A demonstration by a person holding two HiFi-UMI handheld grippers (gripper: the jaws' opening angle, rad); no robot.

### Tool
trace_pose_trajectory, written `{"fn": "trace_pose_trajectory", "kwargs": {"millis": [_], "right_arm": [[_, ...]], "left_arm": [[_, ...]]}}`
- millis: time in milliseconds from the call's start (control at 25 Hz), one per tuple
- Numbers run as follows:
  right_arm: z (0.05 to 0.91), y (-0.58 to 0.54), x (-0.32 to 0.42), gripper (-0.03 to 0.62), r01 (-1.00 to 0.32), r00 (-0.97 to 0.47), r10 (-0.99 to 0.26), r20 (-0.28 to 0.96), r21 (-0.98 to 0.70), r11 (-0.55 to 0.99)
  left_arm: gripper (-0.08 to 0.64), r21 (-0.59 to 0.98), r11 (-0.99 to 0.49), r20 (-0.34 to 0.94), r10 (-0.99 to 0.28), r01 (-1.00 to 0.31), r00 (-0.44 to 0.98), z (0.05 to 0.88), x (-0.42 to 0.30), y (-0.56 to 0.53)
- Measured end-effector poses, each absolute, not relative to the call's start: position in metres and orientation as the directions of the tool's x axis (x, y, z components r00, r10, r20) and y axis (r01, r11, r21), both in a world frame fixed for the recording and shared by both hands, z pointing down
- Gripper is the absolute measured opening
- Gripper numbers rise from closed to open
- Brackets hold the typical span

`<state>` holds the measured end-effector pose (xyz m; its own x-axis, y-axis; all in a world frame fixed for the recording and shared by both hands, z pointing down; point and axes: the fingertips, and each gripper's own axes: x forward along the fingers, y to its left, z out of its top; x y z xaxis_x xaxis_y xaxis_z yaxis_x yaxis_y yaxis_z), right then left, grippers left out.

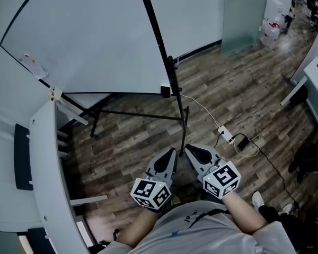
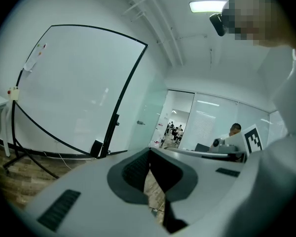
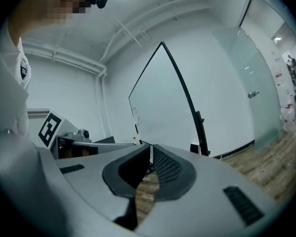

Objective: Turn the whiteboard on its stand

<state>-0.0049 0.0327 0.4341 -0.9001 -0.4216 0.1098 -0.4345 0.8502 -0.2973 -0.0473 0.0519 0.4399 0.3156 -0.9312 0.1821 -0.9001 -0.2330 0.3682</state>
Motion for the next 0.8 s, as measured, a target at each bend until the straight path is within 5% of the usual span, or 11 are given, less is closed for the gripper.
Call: {"fn": "trace_pose_trajectory", "kwargs": {"millis": [800], "right_arm": [[0.464, -0.118, 0.012, 0.098, -0.289, -0.957, -0.271, 0.103, -0.257, 0.922]], "left_arm": [[0.011, 0.323, -0.048, 0.248, -0.959, -0.945, 0.134, 0.458, -0.015, -0.039]]}}
